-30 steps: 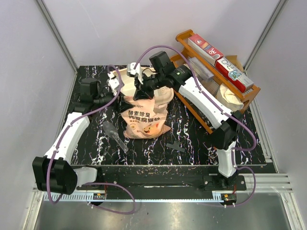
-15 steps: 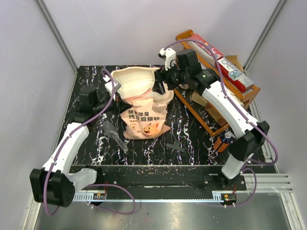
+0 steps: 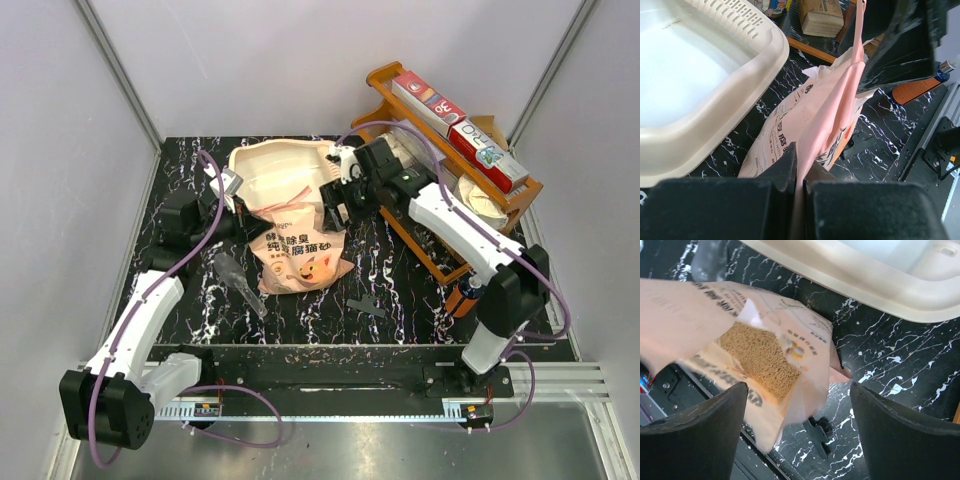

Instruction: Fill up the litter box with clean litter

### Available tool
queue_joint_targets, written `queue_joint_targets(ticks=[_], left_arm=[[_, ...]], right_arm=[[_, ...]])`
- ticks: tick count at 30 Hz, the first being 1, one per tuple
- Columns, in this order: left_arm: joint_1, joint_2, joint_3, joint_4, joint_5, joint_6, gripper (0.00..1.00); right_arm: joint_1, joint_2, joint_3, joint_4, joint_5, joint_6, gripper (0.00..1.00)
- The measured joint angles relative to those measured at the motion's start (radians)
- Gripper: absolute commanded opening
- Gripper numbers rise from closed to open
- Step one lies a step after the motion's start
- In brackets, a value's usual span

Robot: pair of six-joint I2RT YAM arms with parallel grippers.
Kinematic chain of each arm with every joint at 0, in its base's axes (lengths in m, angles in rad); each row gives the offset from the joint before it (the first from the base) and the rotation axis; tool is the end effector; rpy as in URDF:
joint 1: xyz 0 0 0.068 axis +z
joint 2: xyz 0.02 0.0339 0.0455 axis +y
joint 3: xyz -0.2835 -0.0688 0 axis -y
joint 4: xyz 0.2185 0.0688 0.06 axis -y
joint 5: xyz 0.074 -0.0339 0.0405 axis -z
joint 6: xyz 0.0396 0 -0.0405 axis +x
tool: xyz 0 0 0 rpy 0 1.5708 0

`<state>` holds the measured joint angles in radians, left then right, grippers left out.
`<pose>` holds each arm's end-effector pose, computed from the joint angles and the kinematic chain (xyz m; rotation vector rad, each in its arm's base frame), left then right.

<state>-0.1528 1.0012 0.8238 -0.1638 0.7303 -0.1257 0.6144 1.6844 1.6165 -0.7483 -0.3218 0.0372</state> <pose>0.1841 -0.0551 0.3381 0.5247 1.8440 -0.8821 0.2793 0.2124 0.3589 -0.8448 2.2942 0.6846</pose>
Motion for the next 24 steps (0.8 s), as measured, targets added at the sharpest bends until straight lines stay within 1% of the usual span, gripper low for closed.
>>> queue_joint_targets(ticks=[6, 9, 10, 11, 12, 14, 15, 16, 18, 20, 21, 22, 23, 24], left_arm=[[0.000, 0.004, 0.002, 0.001, 0.001, 0.003, 0.00], [0.000, 0.024, 0.024, -0.015, -0.002, 0.039, 0.00], [0.000, 0.031, 0.035, -0.025, -0.003, 0.053, 0.00], [0.000, 0.038, 0.046, -0.034, -0.005, 0.070, 0.00], [-0.001, 0.043, 0.056, -0.046, -0.009, 0.092, 0.00], [-0.002, 0.050, 0.074, -0.073, -0.018, 0.129, 0.00], [-0.002, 0.054, 0.085, -0.085, -0.026, 0.149, 0.00], [-0.002, 0.060, 0.099, -0.097, -0.032, 0.164, 0.00], [-0.003, 0.075, 0.132, -0.123, -0.045, 0.191, 0.00], [-0.003, 0.086, 0.154, -0.143, -0.048, 0.205, 0.00], [-0.003, 0.090, 0.160, -0.146, -0.048, 0.208, 0.00], [-0.003, 0.093, 0.163, -0.146, -0.049, 0.210, 0.00], [-0.003, 0.095, 0.164, -0.142, -0.050, 0.211, 0.00], [-0.003, 0.096, 0.164, -0.138, -0.050, 0.212, 0.00]], right_arm=[[0.037, 0.121, 0.064, -0.008, 0.089, 0.039, 0.83], [0.050, 0.163, 0.098, -0.032, 0.171, 0.069, 0.75], [0.050, 0.166, 0.106, -0.042, 0.192, 0.078, 0.71], [0.045, 0.167, 0.116, -0.055, 0.211, 0.090, 0.65], [0.037, 0.167, 0.131, -0.074, 0.226, 0.101, 0.55], [0.011, 0.173, 0.173, -0.096, 0.238, 0.113, 0.47], [-0.006, 0.178, 0.199, -0.103, 0.243, 0.118, 0.41], [-0.023, 0.183, 0.225, -0.106, 0.251, 0.120, 0.38], [-0.045, 0.187, 0.255, -0.106, 0.251, 0.122, 0.31], [-0.055, 0.187, 0.270, -0.105, 0.253, 0.121, 0.22], [-0.057, 0.188, 0.272, -0.104, 0.251, 0.120, 0.16], [-0.057, 0.188, 0.273, -0.104, 0.248, 0.122, 0.04], [-0.056, 0.189, 0.273, -0.107, 0.244, 0.122, 0.00], [-0.056, 0.189, 0.270, -0.107, 0.238, 0.119, 0.00]])
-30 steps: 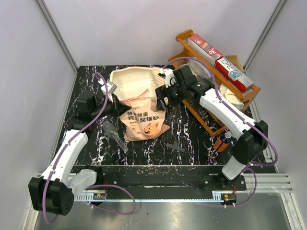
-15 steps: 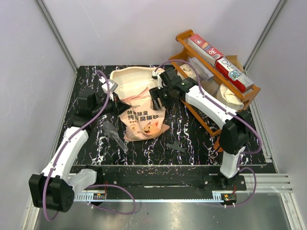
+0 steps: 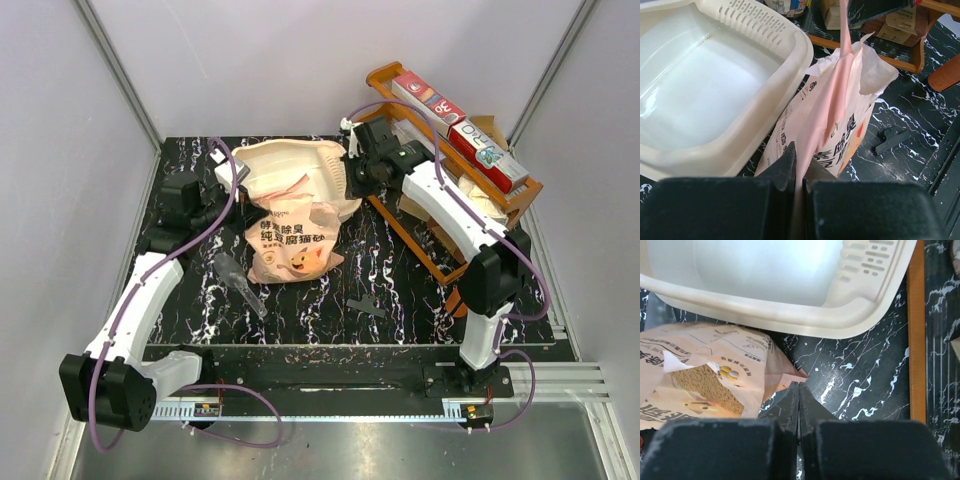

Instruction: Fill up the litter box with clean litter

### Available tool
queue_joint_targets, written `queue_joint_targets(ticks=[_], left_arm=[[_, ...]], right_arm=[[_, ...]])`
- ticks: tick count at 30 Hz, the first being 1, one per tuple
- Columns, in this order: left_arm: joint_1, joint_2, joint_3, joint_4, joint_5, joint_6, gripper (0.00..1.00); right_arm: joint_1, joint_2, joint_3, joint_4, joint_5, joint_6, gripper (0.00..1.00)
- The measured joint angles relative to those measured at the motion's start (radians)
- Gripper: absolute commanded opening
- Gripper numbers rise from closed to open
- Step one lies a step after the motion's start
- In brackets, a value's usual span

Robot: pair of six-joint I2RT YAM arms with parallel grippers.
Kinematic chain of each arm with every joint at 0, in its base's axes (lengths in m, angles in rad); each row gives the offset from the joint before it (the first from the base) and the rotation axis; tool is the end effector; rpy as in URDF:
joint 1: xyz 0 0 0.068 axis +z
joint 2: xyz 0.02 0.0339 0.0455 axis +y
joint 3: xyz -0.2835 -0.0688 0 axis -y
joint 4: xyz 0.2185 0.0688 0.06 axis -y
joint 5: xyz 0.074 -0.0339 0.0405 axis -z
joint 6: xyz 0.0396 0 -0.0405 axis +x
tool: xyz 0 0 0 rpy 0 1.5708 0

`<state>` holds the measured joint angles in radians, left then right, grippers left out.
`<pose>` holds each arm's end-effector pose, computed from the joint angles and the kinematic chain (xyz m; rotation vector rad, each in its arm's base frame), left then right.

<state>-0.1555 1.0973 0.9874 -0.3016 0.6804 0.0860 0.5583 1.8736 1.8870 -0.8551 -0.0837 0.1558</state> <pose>0.2041 -0.0572 0.3596 0.6667 1.8352 -0.7161 0.3356 0.2135 0.3624 -0.5288 2.3960 0.4235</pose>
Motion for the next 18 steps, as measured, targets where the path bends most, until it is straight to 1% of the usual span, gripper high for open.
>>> queue_joint_targets(ticks=[4, 6, 7, 8, 10, 12, 14, 15, 18], left_arm=[[0.000, 0.000, -0.001, 0.014, -0.002, -0.004, 0.00], [0.001, 0.000, -0.007, 0.018, -0.004, -0.011, 0.16], [0.003, 0.000, -0.011, 0.017, -0.004, -0.015, 0.28], [0.004, 0.000, -0.014, 0.015, -0.004, -0.017, 0.47], [0.010, -0.008, -0.013, 0.017, -0.004, -0.010, 0.68], [0.017, -0.032, -0.007, 0.000, -0.014, 0.016, 0.84], [0.028, -0.084, 0.002, -0.042, -0.048, 0.050, 0.88], [0.032, -0.115, 0.008, -0.074, -0.072, 0.072, 0.91], [0.052, -0.233, 0.014, -0.178, -0.148, 0.153, 0.94]], right_arm=[[0.001, -0.003, -0.050, 0.011, -0.021, 0.001, 0.00], [0.001, -0.010, -0.092, 0.015, -0.033, -0.002, 0.00], [0.001, -0.015, -0.114, 0.018, -0.038, -0.003, 0.00], [0.002, -0.021, -0.132, 0.020, -0.042, -0.006, 0.00], [0.002, -0.037, -0.154, 0.031, -0.050, -0.015, 0.36], [0.002, -0.062, -0.164, 0.058, -0.067, -0.030, 0.59], [0.002, -0.093, -0.165, 0.088, -0.086, -0.051, 0.63], [0.002, -0.113, -0.165, 0.103, -0.094, -0.066, 0.68], [0.003, -0.170, -0.164, 0.142, -0.109, -0.102, 0.72]])
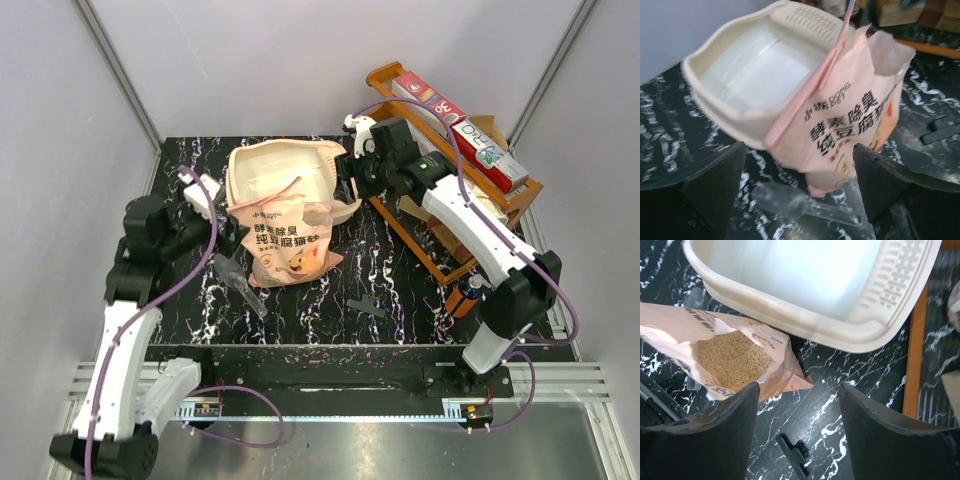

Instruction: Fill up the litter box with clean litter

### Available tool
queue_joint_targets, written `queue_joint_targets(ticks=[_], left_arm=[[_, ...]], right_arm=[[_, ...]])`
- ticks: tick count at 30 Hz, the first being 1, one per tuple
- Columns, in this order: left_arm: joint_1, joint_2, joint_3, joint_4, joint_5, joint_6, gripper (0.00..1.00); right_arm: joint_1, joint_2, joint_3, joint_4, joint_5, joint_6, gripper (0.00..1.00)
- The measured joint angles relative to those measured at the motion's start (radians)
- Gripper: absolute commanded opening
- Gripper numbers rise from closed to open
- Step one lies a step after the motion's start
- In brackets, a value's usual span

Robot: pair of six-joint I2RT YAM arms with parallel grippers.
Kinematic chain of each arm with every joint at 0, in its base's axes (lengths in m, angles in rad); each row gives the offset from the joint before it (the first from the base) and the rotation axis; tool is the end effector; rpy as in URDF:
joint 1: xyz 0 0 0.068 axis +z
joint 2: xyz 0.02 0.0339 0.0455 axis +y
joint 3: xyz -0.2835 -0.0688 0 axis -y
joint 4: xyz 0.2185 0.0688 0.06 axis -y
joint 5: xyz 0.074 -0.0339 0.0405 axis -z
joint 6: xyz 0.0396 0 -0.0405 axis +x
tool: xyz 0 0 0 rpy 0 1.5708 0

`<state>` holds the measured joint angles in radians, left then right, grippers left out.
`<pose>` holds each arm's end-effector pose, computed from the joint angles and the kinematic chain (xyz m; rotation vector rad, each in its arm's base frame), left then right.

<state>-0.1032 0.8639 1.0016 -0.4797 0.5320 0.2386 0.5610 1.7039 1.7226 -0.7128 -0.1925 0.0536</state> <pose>0.1431 -0.0350 0.3822 0.6654 1.7635 -0.4148 0.3022 0.1989 0.3864 -0.6796 2.2054 0.5390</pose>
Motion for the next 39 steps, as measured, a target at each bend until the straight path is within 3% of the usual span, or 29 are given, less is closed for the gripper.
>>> queue_joint_targets(ticks=[7, 11, 15, 20, 22, 35, 39], left_arm=[[0.018, -0.175, -0.001, -0.260, -0.068, 0.276, 0.91], [0.021, -0.057, 0.012, -0.488, -0.062, 0.570, 0.84], [0.024, 0.097, -0.023, -0.621, -0.076, 0.864, 0.84], [0.024, 0.152, -0.146, -0.611, -0.113, 1.154, 0.88], [0.024, 0.189, -0.160, -0.583, -0.122, 1.238, 0.99], [0.040, 0.555, -0.121, -0.442, -0.175, 1.616, 0.91], [0.045, 0.603, -0.121, -0.422, -0.185, 1.673, 0.88]], right_arm=[[-0.001, -0.076, 0.000, 0.041, -0.038, -0.102, 0.83], [-0.015, -0.090, -0.017, 0.044, -0.058, -0.124, 0.84], [-0.042, -0.098, -0.058, 0.043, -0.085, -0.129, 0.84], [-0.062, -0.117, -0.105, 0.043, -0.106, -0.130, 0.85], [-0.068, -0.139, -0.126, 0.042, -0.116, -0.133, 0.86], [-0.127, -0.250, -0.195, 0.035, -0.167, -0.148, 0.87], [-0.137, -0.252, -0.208, 0.034, -0.170, -0.153, 0.87]])
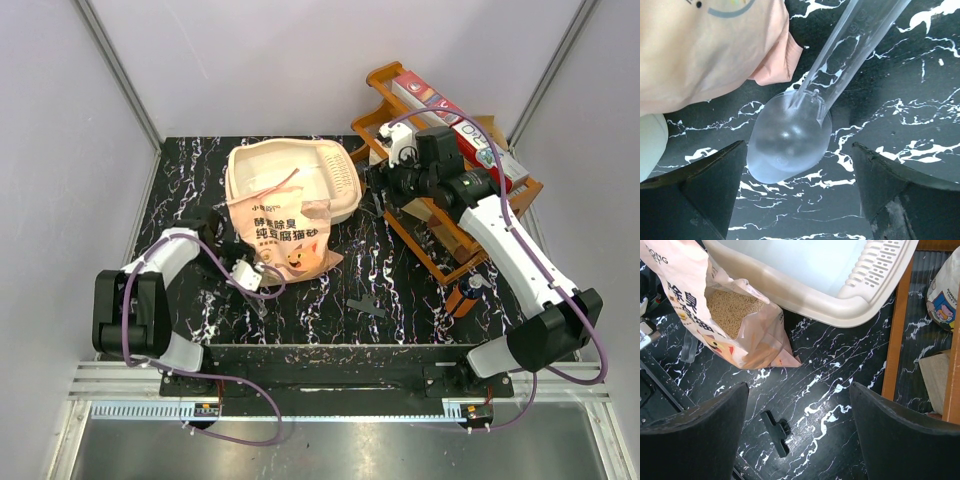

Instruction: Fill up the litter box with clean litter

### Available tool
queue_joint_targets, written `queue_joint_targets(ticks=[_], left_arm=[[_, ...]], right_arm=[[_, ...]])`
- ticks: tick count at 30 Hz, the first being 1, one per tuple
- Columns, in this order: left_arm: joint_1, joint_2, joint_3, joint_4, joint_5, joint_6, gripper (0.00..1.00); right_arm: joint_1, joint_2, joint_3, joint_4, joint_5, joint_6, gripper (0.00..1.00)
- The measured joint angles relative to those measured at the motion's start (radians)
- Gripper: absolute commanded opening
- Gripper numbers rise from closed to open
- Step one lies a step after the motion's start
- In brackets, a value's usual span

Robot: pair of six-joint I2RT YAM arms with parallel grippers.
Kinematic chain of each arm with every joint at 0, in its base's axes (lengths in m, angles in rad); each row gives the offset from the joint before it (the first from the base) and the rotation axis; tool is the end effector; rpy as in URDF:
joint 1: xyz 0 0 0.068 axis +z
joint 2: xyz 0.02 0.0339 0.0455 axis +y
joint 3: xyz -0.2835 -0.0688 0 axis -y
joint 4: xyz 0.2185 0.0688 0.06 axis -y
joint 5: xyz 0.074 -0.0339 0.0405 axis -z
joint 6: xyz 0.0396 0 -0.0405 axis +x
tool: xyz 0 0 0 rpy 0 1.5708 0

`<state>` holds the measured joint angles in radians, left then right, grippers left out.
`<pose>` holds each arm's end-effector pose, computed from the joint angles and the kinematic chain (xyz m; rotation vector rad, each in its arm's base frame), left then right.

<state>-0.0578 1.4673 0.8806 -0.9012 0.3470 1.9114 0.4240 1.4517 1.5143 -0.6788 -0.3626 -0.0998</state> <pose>0.2140 -0.0259 0.2136 2.3504 1.5363 -0.2023 0.2597 0.1326 0.4044 -0.7675 2.0614 0.5789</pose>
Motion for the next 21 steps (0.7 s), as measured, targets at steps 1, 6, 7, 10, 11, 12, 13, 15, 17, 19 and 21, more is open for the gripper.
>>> queue_joint_targets(ticks=[1, 6, 7, 10, 11, 12, 13, 15, 17, 19, 21], left_arm=[[0.000, 0.010, 0.000, 0.008, -0.001, 0.010, 0.86], [0.000, 0.028, -0.014, 0.051, -0.004, 0.037, 0.74], [0.000, 0.028, -0.024, 0.063, -0.004, 0.042, 0.72], [0.000, 0.027, -0.066, 0.089, -0.004, 0.049, 0.66], [0.000, 0.018, -0.073, 0.092, -0.006, 0.051, 0.65], [0.000, 0.008, -0.085, 0.101, -0.006, 0.052, 0.64], [0.000, 0.000, -0.093, 0.107, -0.007, 0.052, 0.60], [-0.001, -0.021, -0.114, 0.126, -0.009, 0.048, 0.55], [-0.001, -0.035, -0.128, 0.140, -0.010, 0.038, 0.45], [-0.004, -0.046, -0.137, 0.151, -0.011, 0.019, 0.38], [-0.006, -0.060, -0.149, 0.159, -0.011, -0.008, 0.30]], right_arm=[[-0.002, 0.000, -0.003, 0.000, 0.000, -0.001, 0.87], [-0.008, -0.003, -0.013, -0.005, -0.007, -0.002, 0.87], [-0.008, -0.003, -0.016, -0.005, -0.010, -0.003, 0.87], [-0.009, -0.004, -0.021, -0.007, -0.020, -0.005, 0.87], [-0.010, -0.004, -0.023, -0.007, -0.023, -0.005, 0.87], [-0.010, -0.004, -0.023, -0.008, -0.024, -0.005, 0.87], [-0.010, -0.004, -0.023, -0.007, -0.025, -0.005, 0.88], [-0.011, -0.004, -0.023, -0.007, -0.030, -0.005, 0.87], [-0.011, -0.004, -0.023, -0.007, -0.040, -0.005, 0.87], [-0.011, -0.004, -0.023, -0.007, -0.048, -0.006, 0.87], [-0.012, -0.004, -0.023, -0.007, -0.050, -0.007, 0.87]])
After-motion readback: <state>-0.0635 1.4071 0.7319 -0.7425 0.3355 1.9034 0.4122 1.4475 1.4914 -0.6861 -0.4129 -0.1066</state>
